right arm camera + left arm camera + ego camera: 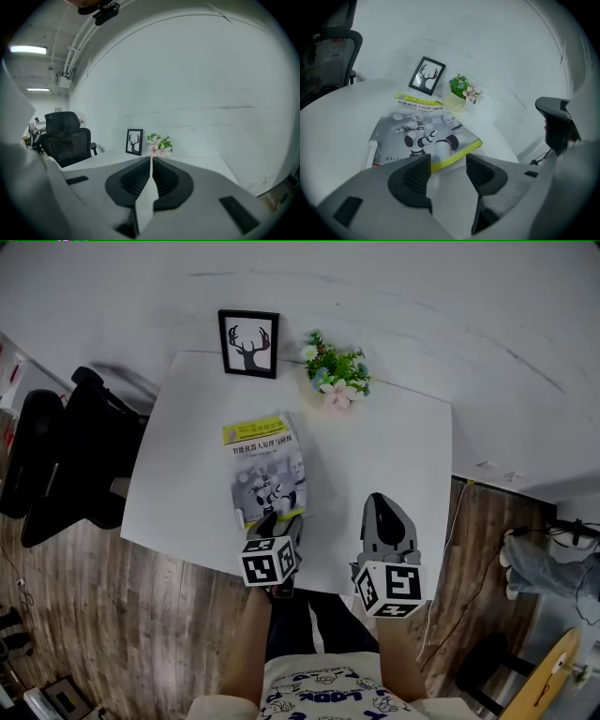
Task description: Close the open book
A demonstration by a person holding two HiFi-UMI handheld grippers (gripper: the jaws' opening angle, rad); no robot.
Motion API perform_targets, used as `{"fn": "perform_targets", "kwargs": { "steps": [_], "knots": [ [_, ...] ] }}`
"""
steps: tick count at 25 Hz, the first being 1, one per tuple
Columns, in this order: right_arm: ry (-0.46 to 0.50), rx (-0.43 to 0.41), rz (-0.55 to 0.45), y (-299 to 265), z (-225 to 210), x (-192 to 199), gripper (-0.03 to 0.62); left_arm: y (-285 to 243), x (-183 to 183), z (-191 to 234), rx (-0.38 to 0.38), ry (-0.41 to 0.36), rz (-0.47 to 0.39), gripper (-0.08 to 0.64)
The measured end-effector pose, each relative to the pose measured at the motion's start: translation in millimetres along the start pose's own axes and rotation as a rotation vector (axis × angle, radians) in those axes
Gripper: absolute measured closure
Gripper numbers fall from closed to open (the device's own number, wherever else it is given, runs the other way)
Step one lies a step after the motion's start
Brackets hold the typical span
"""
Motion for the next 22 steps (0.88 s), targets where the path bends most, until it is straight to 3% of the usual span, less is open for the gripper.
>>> {"fn": "perform_targets", "kwargs": {
  "steps": [4, 11, 19, 22],
  "knots": [
    [-0.002, -0.004, -0.003, 2, 0, 0, 0.557, -3, 2, -9, 0.027, -0.044, 0.022, 0.284],
    [0.001, -0.024, -0.027, 7, 4, -9, 0.557, 11, -5, -20, 0.037, -0.066, -0.016, 0.278],
    [0.010, -0.077, -0.109, 10, 21, -44, 0.558, 73, -79, -36, -0.010, -0.192, -0.254, 0.281],
    [0.019, -0.105, -0.144, 11, 30, -60, 0.557, 108, -112, -41, -0.046, -0.243, -0.371, 0.338]
  ]
}}
Point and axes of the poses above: the fingertips, and each gripper's own axes: y backward along the fingers, z to its left, x out of its underside, the point moved 2 cm from there along y, backward along the fingers, and after that the axes turned 3 degrees about x, right-handed, at the moved point
